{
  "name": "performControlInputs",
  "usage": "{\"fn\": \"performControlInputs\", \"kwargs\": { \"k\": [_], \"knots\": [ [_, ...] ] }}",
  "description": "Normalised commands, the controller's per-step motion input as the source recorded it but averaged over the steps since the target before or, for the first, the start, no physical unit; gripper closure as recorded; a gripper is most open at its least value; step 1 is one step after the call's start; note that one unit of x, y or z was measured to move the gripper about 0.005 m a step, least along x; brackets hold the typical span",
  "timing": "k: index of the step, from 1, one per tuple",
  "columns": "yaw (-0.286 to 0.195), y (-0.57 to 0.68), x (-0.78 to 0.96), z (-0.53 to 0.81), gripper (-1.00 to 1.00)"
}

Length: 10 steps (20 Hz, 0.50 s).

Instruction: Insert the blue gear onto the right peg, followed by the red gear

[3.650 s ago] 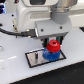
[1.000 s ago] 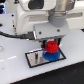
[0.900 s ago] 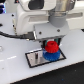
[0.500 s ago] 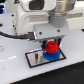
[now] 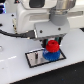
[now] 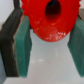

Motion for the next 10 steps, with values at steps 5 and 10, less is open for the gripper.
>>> {"fn": "performControlInputs", "kwargs": {
  "k": [5,10],
  "knots": [
    [0.000,-0.03,0.04,-0.03,1.00],
    [0.000,-0.02,0.02,-0.01,-1.00]
  ]
}}
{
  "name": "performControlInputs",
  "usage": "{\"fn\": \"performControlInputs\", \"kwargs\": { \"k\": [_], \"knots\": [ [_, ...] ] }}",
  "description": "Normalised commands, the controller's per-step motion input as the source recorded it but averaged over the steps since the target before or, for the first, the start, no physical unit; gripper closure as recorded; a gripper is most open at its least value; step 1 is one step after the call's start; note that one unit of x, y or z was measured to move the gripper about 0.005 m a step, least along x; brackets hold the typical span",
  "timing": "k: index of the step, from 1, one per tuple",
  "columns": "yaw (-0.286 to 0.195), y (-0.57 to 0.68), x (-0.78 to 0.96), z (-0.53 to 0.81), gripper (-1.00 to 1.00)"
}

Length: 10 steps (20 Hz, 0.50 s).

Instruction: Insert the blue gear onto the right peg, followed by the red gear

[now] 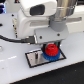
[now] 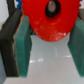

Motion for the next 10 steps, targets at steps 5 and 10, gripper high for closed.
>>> {"fn": "performControlInputs", "kwargs": {
  "k": [5,10],
  "knots": [
    [0.000,0.03,-0.03,0.42,-1.00],
    [0.000,0.11,-0.01,0.54,-1.00]
  ]
}}
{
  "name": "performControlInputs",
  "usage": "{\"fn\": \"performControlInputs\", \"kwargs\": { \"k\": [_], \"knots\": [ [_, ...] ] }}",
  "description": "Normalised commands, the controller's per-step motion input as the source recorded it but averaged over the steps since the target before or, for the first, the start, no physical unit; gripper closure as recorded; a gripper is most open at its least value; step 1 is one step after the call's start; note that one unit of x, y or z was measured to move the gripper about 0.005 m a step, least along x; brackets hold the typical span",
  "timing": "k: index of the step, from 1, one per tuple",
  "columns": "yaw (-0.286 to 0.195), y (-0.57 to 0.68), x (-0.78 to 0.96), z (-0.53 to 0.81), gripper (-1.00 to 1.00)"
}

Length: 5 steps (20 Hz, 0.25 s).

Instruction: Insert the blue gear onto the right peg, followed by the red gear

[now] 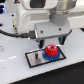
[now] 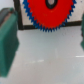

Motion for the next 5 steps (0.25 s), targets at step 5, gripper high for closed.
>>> {"fn": "performControlInputs", "kwargs": {
  "k": [5],
  "knots": [
    [0.000,0.03,-0.03,0.18,-1.00]
  ]
}}
